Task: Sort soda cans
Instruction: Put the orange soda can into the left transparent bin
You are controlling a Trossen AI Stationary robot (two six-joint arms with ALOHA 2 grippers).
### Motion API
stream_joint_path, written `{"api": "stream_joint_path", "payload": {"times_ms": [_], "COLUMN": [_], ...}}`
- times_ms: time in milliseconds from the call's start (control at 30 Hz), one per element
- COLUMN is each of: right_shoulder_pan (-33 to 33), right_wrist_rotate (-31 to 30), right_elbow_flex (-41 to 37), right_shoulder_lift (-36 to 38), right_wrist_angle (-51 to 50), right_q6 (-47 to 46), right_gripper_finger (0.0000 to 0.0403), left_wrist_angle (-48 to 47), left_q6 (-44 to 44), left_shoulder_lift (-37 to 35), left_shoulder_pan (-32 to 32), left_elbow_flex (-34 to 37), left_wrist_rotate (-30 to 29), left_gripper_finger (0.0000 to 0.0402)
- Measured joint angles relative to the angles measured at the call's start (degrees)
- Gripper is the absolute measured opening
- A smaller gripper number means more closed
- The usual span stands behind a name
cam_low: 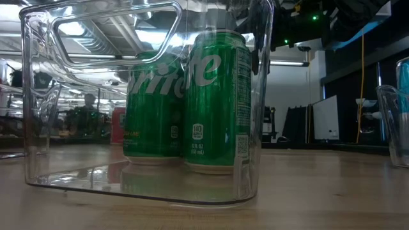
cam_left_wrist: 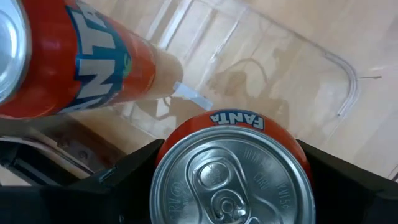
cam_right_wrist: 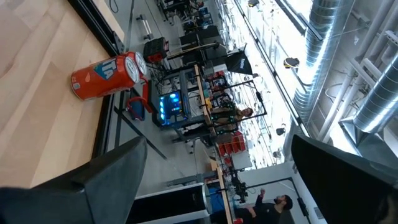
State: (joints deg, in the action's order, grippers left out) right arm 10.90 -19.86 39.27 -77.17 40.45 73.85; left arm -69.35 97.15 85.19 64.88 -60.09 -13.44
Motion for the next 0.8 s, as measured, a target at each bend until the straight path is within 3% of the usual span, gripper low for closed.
{"api": "stream_joint_path", "payload": {"times_ms": [467,800], "right_shoulder_pan": [0.0,0.0], "right_wrist_rotate": [0.0,0.0], "right_elbow_flex": [0.0,0.0], "right_shoulder_lift": [0.0,0.0], "right_wrist_angle": [0.1,0.1], "right_q6": [0.0,0.0], "right_gripper_finger": [0.0399,0.0399], "left_wrist_angle": [0.1,-0.3], "left_q6": [-1.3,-1.5], "left_shoulder_lift": [-0.2,-0.2], "left_shoulder_pan": [0.0,-0.1], "left_elbow_flex": [0.5,0.7], "left_wrist_rotate": [0.3,1.1], "left_gripper_finger": [0.0309,0.0372]}}
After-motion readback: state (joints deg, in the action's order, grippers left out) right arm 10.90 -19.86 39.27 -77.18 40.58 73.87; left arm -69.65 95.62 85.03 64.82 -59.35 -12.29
